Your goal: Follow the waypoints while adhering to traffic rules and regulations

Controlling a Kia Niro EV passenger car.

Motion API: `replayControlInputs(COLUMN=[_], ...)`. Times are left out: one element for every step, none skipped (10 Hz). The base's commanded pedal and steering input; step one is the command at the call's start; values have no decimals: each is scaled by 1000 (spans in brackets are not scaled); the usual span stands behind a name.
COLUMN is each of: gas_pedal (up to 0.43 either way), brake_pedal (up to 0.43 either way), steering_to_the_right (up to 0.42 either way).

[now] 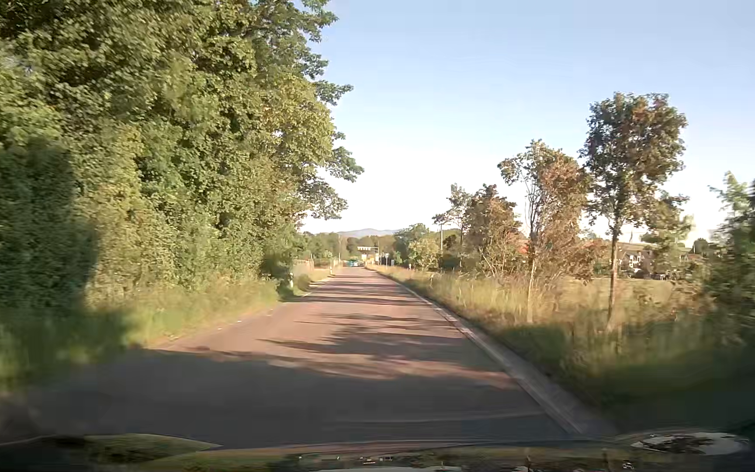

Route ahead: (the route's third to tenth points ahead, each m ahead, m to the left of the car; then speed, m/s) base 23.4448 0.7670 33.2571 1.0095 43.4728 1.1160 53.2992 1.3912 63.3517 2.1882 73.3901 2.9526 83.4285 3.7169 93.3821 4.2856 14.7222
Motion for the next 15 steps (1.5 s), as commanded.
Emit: replayControlInputs(gas_pedal=[67,67,67,67,67,67,67,67,67,67,67,67,67,67,67], brake_pedal=[0,0,0,0,0,0,0,0,0,0,0,0,0,0,0], steering_to_the_right=[-10,-9,-9,-8,-8,-8,-8,-7,-6,-6,-5,-5,-5,-5,-5])
